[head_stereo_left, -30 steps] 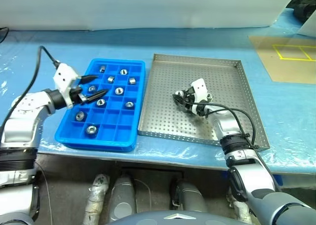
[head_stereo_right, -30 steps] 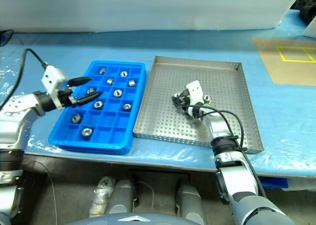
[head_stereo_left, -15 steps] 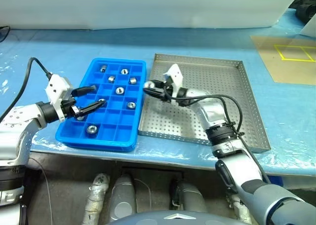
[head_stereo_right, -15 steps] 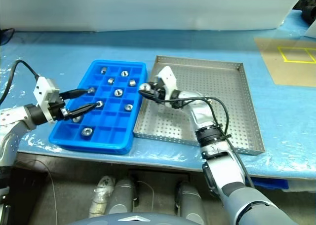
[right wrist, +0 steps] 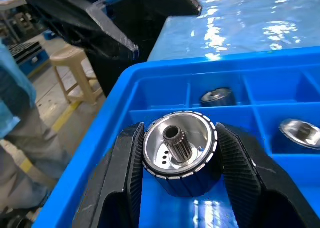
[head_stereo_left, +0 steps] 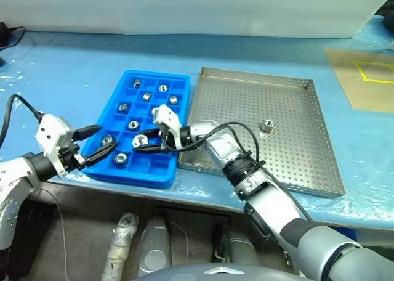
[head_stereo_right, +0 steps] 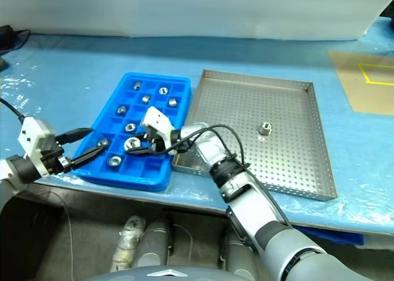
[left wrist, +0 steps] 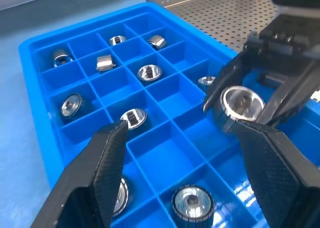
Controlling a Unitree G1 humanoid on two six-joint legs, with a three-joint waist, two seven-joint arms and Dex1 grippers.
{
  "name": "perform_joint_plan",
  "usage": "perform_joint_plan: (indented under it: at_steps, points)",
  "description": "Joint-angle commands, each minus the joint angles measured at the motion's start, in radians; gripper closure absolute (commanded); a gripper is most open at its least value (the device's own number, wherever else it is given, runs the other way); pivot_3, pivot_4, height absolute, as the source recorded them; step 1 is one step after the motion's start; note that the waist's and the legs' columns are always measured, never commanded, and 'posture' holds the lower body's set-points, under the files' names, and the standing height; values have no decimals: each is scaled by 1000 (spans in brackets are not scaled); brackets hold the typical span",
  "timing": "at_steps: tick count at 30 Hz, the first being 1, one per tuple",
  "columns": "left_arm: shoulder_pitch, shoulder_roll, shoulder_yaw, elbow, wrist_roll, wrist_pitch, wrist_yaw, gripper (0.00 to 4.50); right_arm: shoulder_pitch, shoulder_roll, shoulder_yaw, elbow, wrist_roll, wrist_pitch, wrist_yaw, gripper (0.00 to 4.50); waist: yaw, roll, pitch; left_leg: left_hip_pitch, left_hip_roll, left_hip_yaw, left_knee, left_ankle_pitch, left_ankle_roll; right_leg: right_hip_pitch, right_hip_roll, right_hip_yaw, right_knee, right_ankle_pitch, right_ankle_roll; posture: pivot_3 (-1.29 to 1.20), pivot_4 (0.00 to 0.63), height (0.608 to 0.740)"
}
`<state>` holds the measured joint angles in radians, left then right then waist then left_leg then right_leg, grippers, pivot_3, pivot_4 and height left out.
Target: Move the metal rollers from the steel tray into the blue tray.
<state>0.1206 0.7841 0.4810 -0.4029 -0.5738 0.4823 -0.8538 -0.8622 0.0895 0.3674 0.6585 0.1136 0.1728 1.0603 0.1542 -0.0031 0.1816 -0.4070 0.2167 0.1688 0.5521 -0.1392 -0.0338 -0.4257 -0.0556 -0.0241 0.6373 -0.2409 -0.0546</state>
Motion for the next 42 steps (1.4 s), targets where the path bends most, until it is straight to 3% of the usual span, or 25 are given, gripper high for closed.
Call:
perform_joint_plan:
  at_steps: [1,8,18,20,24,31,36,42]
  points:
    - [24,-1,60,-58,-30,10,21,914,-27,25,2,19,-16,-56,7,2674,6,0,0,0,0,0,-1,0,0,0,0,0,0,0,0,420,150,740]
    - [27,1,43,-72,-38,14,37,914,-42,30,-55,78,-24,-89,-69,2674,26,0,0,1,0,-6,-2,0,-1,0,0,0,0,0,0,391,150,740]
    - [-134,14,-77,36,-7,-2,3,914,-31,-2,-101,25,-1,-62,-86,2674,22,-1,0,2,-1,-6,-2,2,-3,0,0,0,2,0,0,294,150,740]
    - [-160,13,-101,55,-1,-7,-6,914,-8,-13,-108,-18,27,-21,-50,1953,20,-1,0,1,-1,-6,-2,2,-3,0,1,0,1,0,0,266,150,740]
    - [-205,12,-135,89,7,-14,-21,914,-4,-21,-131,-43,13,7,-125,724,14,-1,-1,1,-2,-5,-2,3,-5,0,3,0,1,0,0,236,150,740]
    - [-280,1,-201,144,22,-36,-51,914,4,-70,-202,-130,32,42,-216,724,-4,-1,-1,2,-3,-3,-2,5,-8,0,4,0,3,-1,-1,167,150,740]
    - [-435,-80,-350,259,65,-77,-97,914,63,-239,-368,-321,92,155,-324,724,-1,-1,0,1,-5,-1,0,7,-11,3,3,0,3,0,0,13,150,740]
    - [-577,-203,-484,413,114,-138,-162,914,206,-336,-469,-480,93,252,-476,724,-51,-1,-1,3,-6,0,2,7,-10,4,3,2,3,3,6,-150,150,740]
